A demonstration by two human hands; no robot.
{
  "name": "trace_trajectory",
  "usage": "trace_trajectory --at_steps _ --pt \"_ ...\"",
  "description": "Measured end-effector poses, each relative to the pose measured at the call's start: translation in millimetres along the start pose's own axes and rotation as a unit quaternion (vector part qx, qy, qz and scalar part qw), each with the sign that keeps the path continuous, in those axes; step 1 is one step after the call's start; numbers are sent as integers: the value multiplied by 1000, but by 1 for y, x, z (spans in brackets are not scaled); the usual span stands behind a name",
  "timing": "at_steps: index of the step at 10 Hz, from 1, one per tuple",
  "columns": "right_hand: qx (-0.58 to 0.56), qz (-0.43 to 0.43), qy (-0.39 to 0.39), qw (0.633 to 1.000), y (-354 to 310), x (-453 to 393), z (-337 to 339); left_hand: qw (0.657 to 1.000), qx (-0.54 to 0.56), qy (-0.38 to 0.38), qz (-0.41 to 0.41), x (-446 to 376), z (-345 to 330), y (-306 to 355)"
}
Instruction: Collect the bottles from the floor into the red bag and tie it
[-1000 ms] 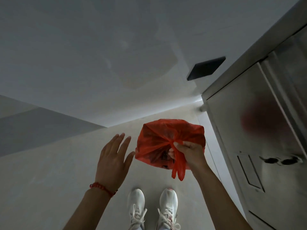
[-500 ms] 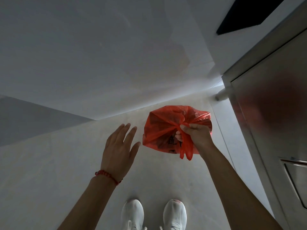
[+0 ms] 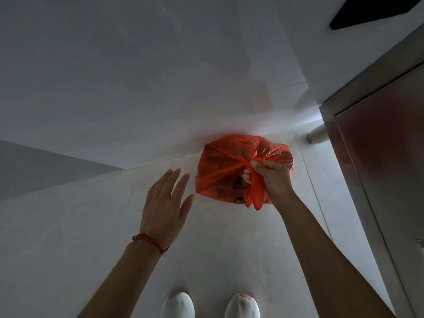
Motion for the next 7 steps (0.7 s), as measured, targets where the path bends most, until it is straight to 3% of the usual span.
trace_trajectory --at_steps 3,5,7 --pt "50 -23 26 998 6 12 7 1000 -6 4 -12 2 6 1" --pt "99 -21 96 990 -7 48 15 1000 -5 -15 -25 20 38 25" --pt "179 51 133 974 -47 118 27 999 -7 8 -45 45 95 59"
Point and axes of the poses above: each hand's wrist, its own x-axis away from the middle knuckle, its own z-axis out of the back of the hand, y = z × x, the point moved 2 cm from there along -x, towards the middle knuckle, and after that the axes turned 2 degrees about -z, right-handed, at the moved point
